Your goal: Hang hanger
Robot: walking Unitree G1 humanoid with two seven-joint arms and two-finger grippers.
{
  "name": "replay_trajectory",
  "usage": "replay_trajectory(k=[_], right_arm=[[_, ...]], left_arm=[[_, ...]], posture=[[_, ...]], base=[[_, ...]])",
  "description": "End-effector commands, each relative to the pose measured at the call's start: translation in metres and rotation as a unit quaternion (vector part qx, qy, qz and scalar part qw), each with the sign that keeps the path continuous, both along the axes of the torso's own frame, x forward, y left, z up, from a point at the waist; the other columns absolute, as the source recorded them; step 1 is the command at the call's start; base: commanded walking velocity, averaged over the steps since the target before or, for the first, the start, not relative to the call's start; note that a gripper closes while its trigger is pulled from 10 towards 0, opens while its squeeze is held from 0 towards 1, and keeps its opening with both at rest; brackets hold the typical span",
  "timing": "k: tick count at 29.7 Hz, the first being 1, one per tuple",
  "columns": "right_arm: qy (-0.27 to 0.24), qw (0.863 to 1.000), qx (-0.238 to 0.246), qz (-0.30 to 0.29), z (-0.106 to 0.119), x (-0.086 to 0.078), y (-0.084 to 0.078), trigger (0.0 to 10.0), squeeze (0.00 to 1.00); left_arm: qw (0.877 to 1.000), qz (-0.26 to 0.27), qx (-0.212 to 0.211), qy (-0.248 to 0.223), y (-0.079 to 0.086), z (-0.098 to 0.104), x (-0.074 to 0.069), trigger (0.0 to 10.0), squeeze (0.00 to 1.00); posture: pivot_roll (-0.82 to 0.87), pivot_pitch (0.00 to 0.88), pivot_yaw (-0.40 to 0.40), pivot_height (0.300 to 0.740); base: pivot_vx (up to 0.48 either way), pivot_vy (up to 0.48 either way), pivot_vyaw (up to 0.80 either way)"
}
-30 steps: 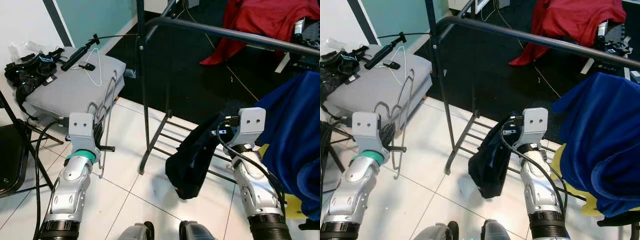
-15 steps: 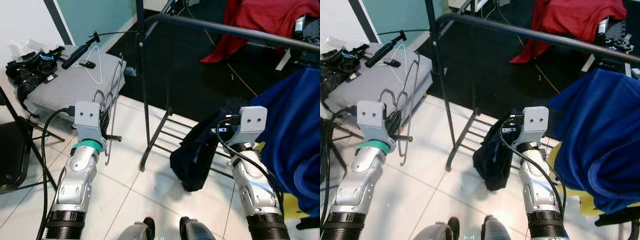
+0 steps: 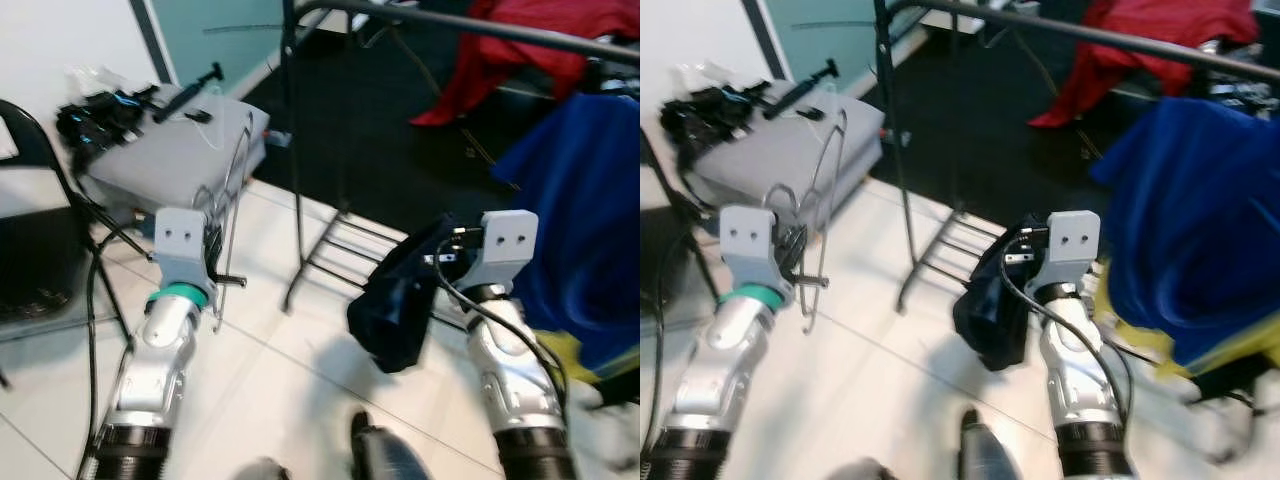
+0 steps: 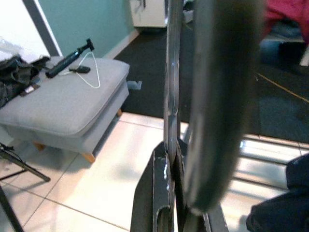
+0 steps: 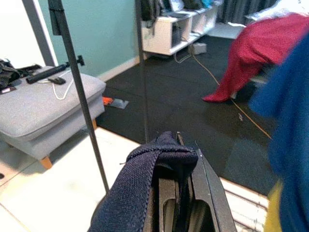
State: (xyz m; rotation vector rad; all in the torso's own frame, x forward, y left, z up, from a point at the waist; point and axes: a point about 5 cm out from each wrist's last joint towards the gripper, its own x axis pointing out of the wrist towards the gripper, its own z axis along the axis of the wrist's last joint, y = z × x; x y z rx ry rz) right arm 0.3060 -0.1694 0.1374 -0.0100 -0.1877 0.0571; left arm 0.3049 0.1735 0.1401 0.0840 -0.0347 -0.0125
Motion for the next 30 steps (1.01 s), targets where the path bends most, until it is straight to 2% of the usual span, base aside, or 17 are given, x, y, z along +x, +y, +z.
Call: replay_trajectory(k=[1,6,12,17,24,30], right_arm=[[-0.013,1.0,-0.01,0.006,0.0046,0.0006,0.0017,10.0,0.0],[-0.013,1.0,-0.014,0.009,0.0048,0.0008,0.0016,10.0,0.0],[-0.011,1.0,-0.015,0.014,0.0047,0.0013,0.0021,10.0,0.0],[-0.012,1.0,-0.002,0.018,0.0058,0.0019,0.0005,10.0,0.0],[-0.014,1.0,-0.005,0.019,0.0065,0.0022,0.0001,10.0,0.0],[-0.018,0.999,-0.021,0.027,0.0083,0.0038,0.0018,10.0,0.0]], left_arm=[[1.0,0.004,0.005,0.0,0.0024,-0.0001,-0.0007,10.0,0.0],[1.0,0.004,0.006,-0.001,0.0021,0.0,-0.0009,10.0,0.0],[1.0,0.004,0.006,0.002,0.0019,-0.0002,-0.0012,10.0,0.0],[1.0,-0.001,0.005,0.002,0.0008,0.0,-0.0014,10.0,0.0],[1.0,-0.005,0.007,0.005,-0.0008,-0.0004,-0.0019,10.0,0.0],[1.0,0.002,0.014,0.017,0.0045,-0.005,-0.0018,10.0,0.0]], posture=[[-0.09,0.075,0.085,0.74],[-0.09,0.073,0.085,0.74],[-0.09,0.07,0.083,0.74],[-0.09,0.068,0.083,0.74],[-0.08,0.07,0.082,0.74],[-0.08,0.06,0.078,0.74]], base=[[-0.446,0.0,0.0],[-0.433,0.0,0.0],[0.0,0.0,0.0],[0.0,0.0,0.78],[0.0,0.0,0.78],[0.0,0.0,0.77]])
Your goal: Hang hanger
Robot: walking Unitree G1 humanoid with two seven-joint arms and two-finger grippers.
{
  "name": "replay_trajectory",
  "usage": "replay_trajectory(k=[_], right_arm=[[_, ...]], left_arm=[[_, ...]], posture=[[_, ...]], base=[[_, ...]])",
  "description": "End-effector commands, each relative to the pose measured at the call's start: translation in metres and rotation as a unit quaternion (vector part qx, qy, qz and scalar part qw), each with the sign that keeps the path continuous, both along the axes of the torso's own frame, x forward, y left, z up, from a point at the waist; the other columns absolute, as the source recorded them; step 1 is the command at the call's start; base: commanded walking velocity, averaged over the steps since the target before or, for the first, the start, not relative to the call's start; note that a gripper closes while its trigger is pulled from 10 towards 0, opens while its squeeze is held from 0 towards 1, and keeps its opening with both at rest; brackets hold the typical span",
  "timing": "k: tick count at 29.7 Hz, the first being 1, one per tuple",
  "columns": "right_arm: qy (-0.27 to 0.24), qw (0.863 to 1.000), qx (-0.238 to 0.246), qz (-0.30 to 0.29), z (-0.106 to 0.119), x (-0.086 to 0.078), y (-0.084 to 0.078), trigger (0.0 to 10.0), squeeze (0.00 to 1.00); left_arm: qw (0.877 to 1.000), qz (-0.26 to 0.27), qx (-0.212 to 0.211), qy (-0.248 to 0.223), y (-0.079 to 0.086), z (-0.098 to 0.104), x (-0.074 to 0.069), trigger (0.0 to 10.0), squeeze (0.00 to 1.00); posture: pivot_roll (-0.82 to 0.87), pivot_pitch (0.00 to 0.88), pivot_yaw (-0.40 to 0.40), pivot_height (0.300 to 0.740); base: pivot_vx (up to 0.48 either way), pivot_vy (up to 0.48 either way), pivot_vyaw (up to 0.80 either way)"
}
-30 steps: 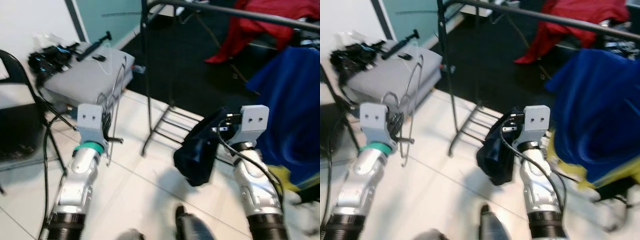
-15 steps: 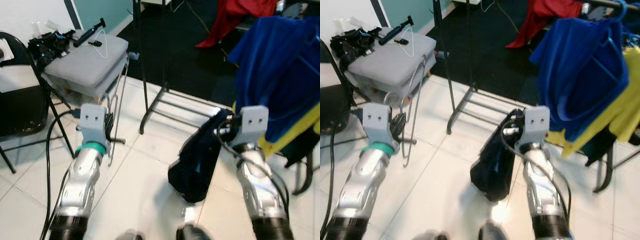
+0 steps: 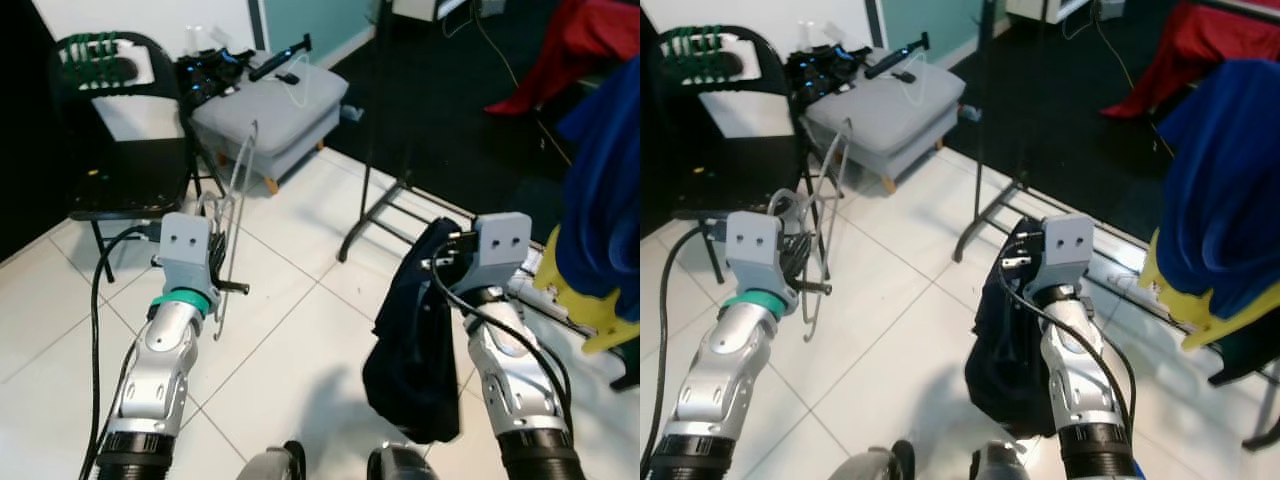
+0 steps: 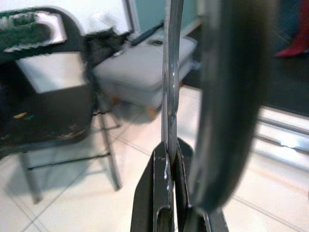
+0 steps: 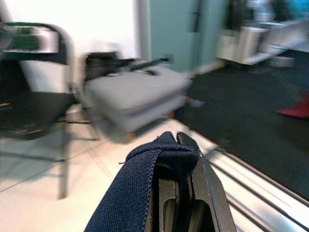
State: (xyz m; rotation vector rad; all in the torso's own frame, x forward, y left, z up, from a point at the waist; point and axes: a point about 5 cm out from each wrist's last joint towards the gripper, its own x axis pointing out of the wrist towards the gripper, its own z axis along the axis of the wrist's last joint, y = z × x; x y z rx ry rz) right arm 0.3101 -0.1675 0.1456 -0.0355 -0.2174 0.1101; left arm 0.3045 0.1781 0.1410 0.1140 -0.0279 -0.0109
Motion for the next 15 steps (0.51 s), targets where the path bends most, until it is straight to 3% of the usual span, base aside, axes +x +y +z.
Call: replay_trajectory(k=[1,7,15], right_arm=[[-0.004,1.0,-0.007,0.003,0.001,0.0,0.0,10.0,0.0],[-0.016,1.0,-0.012,0.007,0.008,0.005,0.0,10.0,0.0],[-0.024,0.999,-0.031,0.034,0.01,0.006,0.012,10.0,0.0]], left_arm=[[1.0,0.003,-0.001,0.015,0.001,-0.006,-0.001,10.0,0.0],[1.0,0.006,-0.004,0.023,0.002,-0.007,0.003,10.0,0.0],[1.0,0.016,0.011,0.018,0.006,-0.007,0.0,10.0,0.0]], posture=[[-0.08,0.06,0.078,0.74],[-0.08,0.049,0.077,0.74],[-0.06,0.043,0.071,0.74]], base=[[0.0,0.0,0.76],[0.0,0.0,0.76],[0.0,0.0,0.76]])
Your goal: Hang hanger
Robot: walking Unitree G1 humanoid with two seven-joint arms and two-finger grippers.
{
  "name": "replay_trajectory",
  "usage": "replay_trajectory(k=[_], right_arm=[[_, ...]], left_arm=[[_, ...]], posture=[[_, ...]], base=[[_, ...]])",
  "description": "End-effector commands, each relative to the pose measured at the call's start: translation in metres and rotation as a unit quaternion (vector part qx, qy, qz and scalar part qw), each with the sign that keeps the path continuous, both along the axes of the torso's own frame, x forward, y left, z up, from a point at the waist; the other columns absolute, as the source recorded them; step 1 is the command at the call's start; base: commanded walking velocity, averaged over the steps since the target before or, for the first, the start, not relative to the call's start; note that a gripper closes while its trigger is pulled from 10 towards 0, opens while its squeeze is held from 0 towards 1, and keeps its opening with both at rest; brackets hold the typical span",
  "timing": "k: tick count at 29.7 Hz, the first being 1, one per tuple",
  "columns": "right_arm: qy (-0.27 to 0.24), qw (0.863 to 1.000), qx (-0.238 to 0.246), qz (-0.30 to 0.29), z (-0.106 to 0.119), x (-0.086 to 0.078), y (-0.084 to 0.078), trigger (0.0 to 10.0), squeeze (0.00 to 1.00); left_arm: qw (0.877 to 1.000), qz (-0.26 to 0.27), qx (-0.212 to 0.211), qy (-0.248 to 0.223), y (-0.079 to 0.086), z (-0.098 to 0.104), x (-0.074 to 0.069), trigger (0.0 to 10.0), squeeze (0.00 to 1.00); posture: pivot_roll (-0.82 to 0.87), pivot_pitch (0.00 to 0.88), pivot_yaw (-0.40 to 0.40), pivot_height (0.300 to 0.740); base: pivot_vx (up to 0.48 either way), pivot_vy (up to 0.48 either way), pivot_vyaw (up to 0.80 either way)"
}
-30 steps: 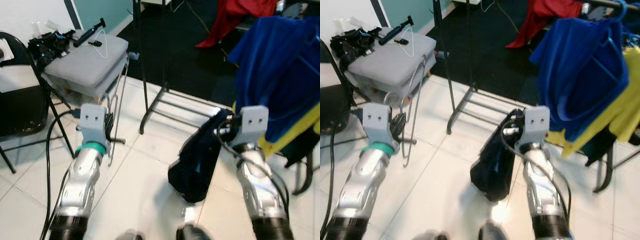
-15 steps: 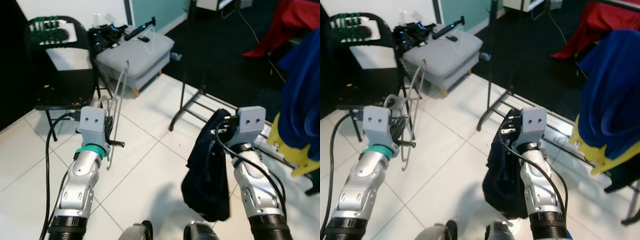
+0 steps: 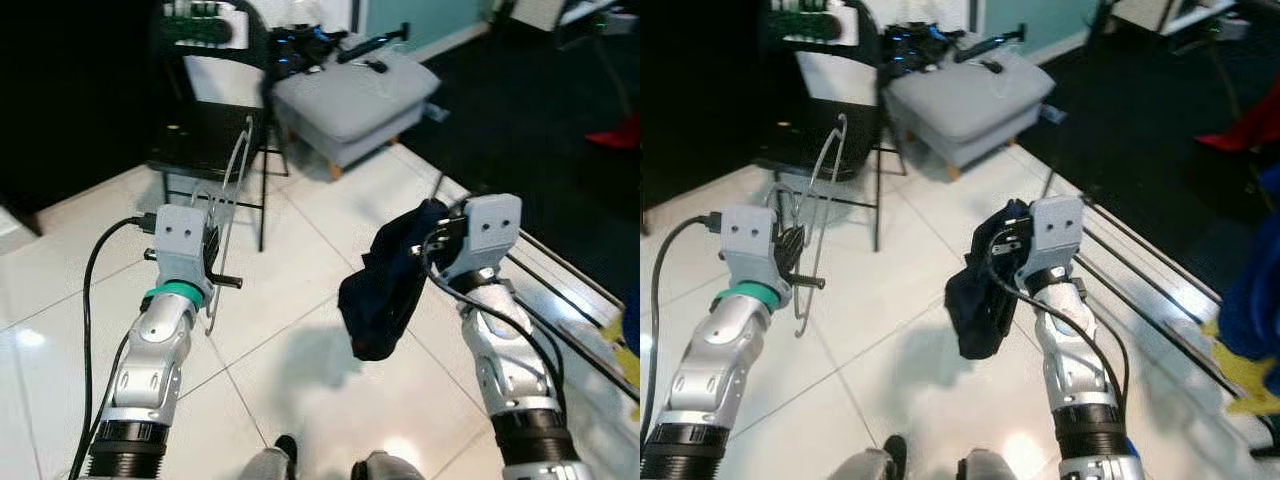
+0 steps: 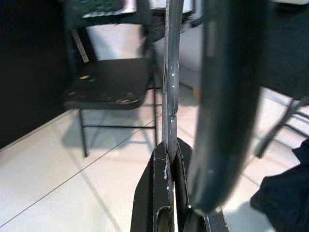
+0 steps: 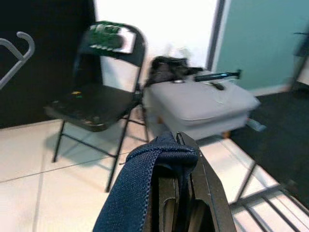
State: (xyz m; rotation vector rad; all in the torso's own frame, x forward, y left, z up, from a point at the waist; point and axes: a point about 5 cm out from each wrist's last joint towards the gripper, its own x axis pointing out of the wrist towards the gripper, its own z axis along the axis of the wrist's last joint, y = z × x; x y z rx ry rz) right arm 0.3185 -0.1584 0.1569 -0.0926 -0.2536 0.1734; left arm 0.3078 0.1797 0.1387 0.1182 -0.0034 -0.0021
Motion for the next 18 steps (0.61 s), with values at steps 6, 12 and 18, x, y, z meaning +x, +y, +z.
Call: replay_trajectory(k=[6,12,18], right_arm=[[0.002,1.0,-0.021,-0.002,-0.009,-0.007,-0.002,10.0,0.0],[-0.007,0.999,-0.03,-0.01,-0.002,-0.006,-0.013,10.0,0.0],[-0.046,0.998,-0.034,-0.004,0.023,0.004,-0.015,10.0,0.0]], left_arm=[[0.999,0.028,0.04,-0.002,0.014,-0.006,-0.01,10.0,0.0],[0.998,0.049,0.041,-0.021,0.017,-0.001,-0.011,10.0,0.0],[0.997,0.053,0.028,-0.053,0.009,0.016,-0.01,10.0,0.0]], posture=[[-0.05,0.021,0.045,0.74],[-0.04,0.003,0.014,0.74],[-0.02,0.001,0.0,0.74]], base=[[0.0,0.0,0.75],[0.0,0.0,0.75],[0.0,0.0,0.76]])
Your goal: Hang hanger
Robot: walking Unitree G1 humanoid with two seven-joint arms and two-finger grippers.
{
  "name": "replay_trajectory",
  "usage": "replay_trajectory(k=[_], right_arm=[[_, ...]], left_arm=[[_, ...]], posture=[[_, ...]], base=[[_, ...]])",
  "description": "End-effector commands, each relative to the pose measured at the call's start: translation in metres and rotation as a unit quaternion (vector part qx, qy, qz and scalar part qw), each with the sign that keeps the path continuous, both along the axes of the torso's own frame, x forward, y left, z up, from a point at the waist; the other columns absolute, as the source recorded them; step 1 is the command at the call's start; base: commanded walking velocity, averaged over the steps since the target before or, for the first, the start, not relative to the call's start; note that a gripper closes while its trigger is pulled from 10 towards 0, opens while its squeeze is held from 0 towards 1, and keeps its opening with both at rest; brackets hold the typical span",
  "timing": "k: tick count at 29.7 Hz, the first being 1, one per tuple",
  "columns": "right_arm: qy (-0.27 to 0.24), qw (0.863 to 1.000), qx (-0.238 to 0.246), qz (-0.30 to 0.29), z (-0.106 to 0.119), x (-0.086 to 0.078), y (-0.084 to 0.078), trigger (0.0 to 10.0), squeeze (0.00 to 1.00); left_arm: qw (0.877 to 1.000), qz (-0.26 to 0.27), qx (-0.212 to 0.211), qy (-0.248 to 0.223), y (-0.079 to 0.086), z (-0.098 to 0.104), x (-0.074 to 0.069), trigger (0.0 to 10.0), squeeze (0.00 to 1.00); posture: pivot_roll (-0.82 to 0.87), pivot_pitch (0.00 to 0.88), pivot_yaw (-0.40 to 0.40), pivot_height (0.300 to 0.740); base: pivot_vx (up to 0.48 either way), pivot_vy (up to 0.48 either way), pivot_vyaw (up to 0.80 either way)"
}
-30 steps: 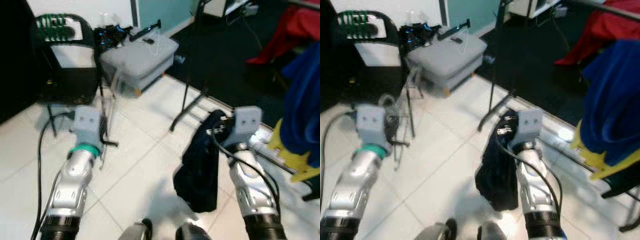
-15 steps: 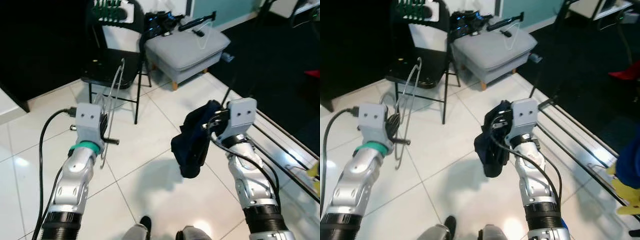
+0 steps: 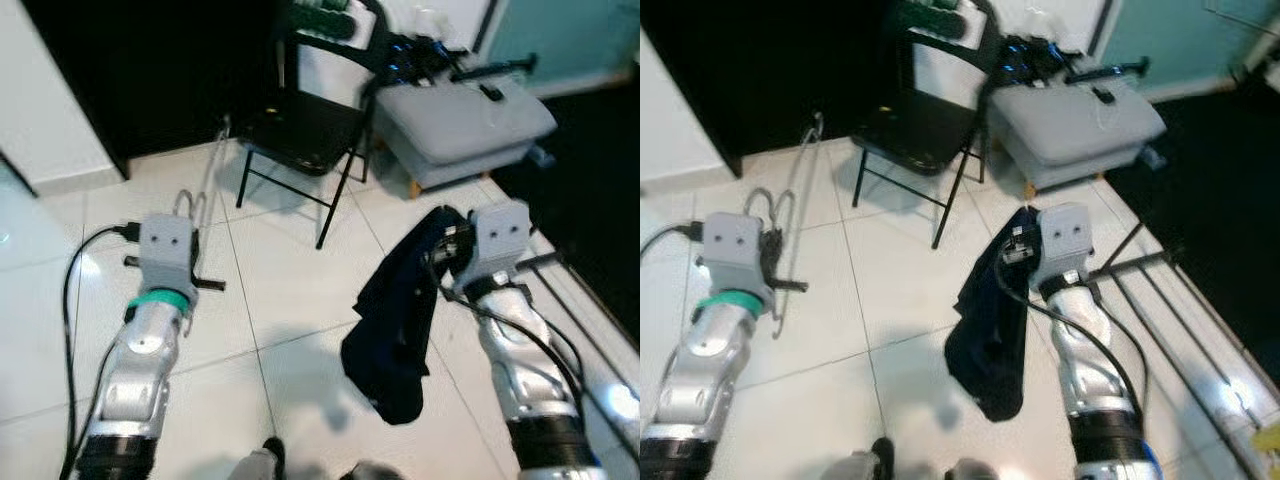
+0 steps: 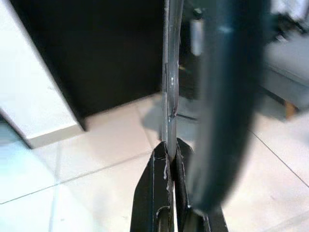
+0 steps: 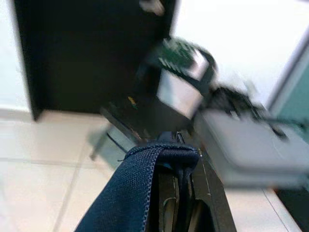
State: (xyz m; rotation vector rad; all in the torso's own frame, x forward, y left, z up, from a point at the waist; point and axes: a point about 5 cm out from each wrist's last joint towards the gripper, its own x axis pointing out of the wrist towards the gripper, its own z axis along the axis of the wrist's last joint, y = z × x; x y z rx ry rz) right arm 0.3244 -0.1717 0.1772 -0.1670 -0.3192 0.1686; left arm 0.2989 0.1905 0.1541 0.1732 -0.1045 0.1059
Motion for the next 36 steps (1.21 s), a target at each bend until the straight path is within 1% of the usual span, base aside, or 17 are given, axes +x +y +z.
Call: replay_trajectory(k=[1,2,3,5,6,7,8,9,11,16,23,25,26,36], right_arm=[[-0.026,1.0,0.001,0.006,0.013,0.001,0.002,10.0,0.0],[-0.026,1.0,0.001,0.006,0.013,0.001,0.002,10.0,0.0],[-0.036,0.999,0.002,0.008,0.02,0.002,0.003,10.0,0.0],[-0.036,0.999,0.002,0.008,0.02,0.002,0.003,10.0,0.0],[-0.051,0.999,0.005,0.015,0.028,0.004,0.007,10.0,0.0],[-0.074,0.997,0.01,0.028,0.042,0.004,0.014,10.0,0.0],[-0.074,0.997,0.01,0.028,0.042,0.004,0.014,10.0,0.0],[-0.088,0.995,0.016,0.036,0.05,0.004,0.019,10.0,0.0],[-0.088,0.995,0.016,0.036,0.05,0.004,0.019,10.0,0.0],[-0.104,0.993,0.032,0.041,0.06,0.005,0.022,10.0,0.0],[-0.104,0.993,0.041,0.043,0.06,0.006,0.024,10.0,0.0],[-0.1,0.993,0.052,0.041,0.057,0.002,0.025,10.0,0.0],[-0.103,0.992,0.058,0.038,0.057,0.0,0.024,10.0,0.0],[-0.12,0.99,0.064,0.038,0.066,-0.002,0.023,10.0,0.0]], left_arm=[[1.0,0.005,-0.002,-0.007,-0.002,0.006,-0.003,10.0,0.0],[1.0,0.005,-0.002,-0.007,-0.002,0.006,-0.003,10.0,0.0],[1.0,0.006,-0.004,-0.013,-0.001,0.009,-0.004,10.0,0.0],[1.0,0.006,-0.004,-0.013,-0.001,0.009,-0.004,10.0,0.0],[1.0,0.009,-0.008,-0.02,-0.001,0.014,-0.006,10.0,0.0],[0.999,0.014,-0.008,-0.033,-0.001,0.021,-0.009,10.0,0.0],[0.999,0.014,-0.008,-0.033,-0.001,0.021,-0.009,10.0,0.0],[0.999,0.016,-0.003,-0.042,-0.002,0.025,-0.011,10.0,0.0],[0.999,0.016,-0.003,-0.042,-0.002,0.025,-0.011,10.0,0.0],[0.999,0.015,-0.001,-0.041,-0.004,0.026,-0.013,10.0,0.0],[0.999,0.015,0.0,-0.035,-0.004,0.027,-0.015,10.0,0.0],[0.999,0.014,0.004,-0.029,-0.005,0.026,-0.018,10.0,0.0],[1.0,0.008,0.007,-0.029,-0.007,0.029,-0.019,10.0,0.0],[0.999,0.003,0.013,-0.038,-0.008,0.038,-0.019,10.0,0.0]], posture=[[-0.02,0.002,-0.003,0.74],[-0.02,0.002,-0.003,0.74],[-0.02,0.003,-0.006,0.74],[-0.02,0.003,-0.006,0.74],[-0.01,0.004,-0.01,0.74],[0.0,0.005,-0.012,0.74],[0.0,0.005,-0.012,0.74],[0.01,0.006,-0.011,0.74],[0.01,0.006,-0.011,0.74],[0.02,0.011,-0.006,0.74],[0.03,0.016,-0.002,0.74],[0.04,0.029,0.011,0.74],[0.04,0.033,0.018,0.74],[0.05,0.04,0.018,0.74]], base=[[0.0,0.0,0.75],[0.0,0.0,0.75],[0.0,0.0,0.75],[0.0,0.0,0.75],[0.0,0.0,0.75],[0.0,0.0,0.75],[0.0,0.0,0.75],[0.0,0.0,0.75],[0.0,0.0,0.75],[0.0,0.0,0.75],[0.0,0.0,0.75],[0.0,0.0,0.75],[0.0,0.0,0.75],[0.0,0.0,0.75]])
